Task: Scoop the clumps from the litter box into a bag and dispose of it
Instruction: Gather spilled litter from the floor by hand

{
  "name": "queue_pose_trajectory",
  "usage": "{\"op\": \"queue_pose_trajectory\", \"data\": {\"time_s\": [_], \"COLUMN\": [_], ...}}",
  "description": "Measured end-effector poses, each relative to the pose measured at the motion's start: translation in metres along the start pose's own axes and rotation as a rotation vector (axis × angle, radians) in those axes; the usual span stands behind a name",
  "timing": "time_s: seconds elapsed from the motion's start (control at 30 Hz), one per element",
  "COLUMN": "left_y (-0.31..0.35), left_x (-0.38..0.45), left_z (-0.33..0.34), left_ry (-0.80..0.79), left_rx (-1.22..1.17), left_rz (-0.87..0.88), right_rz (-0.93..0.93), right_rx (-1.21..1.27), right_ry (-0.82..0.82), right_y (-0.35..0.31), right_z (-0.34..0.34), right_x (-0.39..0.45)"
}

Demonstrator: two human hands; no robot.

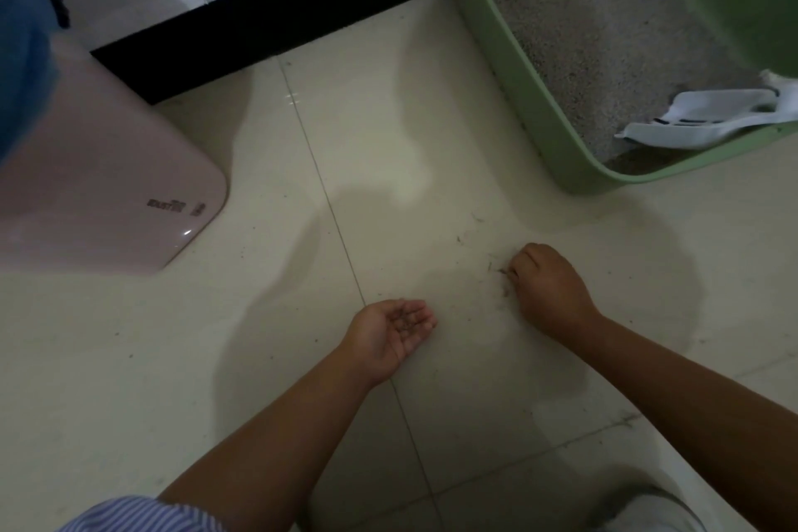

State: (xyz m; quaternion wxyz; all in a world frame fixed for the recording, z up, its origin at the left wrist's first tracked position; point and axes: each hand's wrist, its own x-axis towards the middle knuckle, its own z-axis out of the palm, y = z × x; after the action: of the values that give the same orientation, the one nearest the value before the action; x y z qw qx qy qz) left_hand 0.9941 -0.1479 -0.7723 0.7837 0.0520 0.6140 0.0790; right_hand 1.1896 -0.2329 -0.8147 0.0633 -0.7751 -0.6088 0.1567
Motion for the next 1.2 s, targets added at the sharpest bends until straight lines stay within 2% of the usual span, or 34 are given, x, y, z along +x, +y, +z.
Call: {"op": "queue_pose_trajectory", "data": {"time_s": [0.1, 0.2, 0.27, 0.37, 0.57, 0.67, 0.8, 0.87, 0.97, 1.07, 1.13, 1.2], "left_y": [-0.001, -0.003, -0.005, -0.007, 0.003, 0.029, 0.105, 0.146, 0.198, 0.237, 0.258, 0.274], "left_x": [0.000, -0.001, -0.003, -0.004, -0.011, -0.030, -0.081, -0.119, -0.179, -0.228, -0.250, -0.256], "left_z": [-0.001, 0.002, 0.005, 0.010, 0.008, 0.006, 0.006, 0.007, 0.010, 0.001, -0.012, -0.032], "left_ry": [0.002, -0.012, -0.022, -0.038, 0.003, 0.000, -0.046, -0.044, -0.087, -0.141, -0.095, 0.024], "left_rx": [-0.016, -0.033, -0.045, -0.056, -0.011, 0.002, 0.009, -0.015, -0.044, -0.188, -0.284, -0.315], "left_rz": [0.005, -0.004, -0.014, -0.020, -0.036, -0.017, 0.156, 0.262, 0.451, 0.640, 0.779, 0.909], "right_rz": [0.039, 0.111, 0.020, -0.098, 0.040, -0.011, -0.198, -0.267, -0.354, -0.437, -0.495, -0.546], "right_rx": [0.016, 0.286, 0.470, 0.589, 0.420, 0.368, 0.211, 0.142, 0.124, 0.199, 0.300, 0.382], "right_ry": [-0.038, 0.004, 0.003, -0.090, -0.079, -0.120, -0.251, -0.245, -0.098, 0.109, 0.221, 0.297], "right_y": [-0.004, -0.021, -0.040, -0.059, -0.043, -0.052, -0.088, -0.119, -0.176, -0.240, -0.280, -0.313], "right_z": [-0.002, -0.015, -0.024, -0.035, -0.040, -0.052, -0.081, -0.106, -0.154, -0.199, -0.214, -0.213], "right_x": [0.002, 0.003, 0.002, -0.001, 0.011, 0.029, 0.078, 0.107, 0.148, 0.179, 0.191, 0.193]}}
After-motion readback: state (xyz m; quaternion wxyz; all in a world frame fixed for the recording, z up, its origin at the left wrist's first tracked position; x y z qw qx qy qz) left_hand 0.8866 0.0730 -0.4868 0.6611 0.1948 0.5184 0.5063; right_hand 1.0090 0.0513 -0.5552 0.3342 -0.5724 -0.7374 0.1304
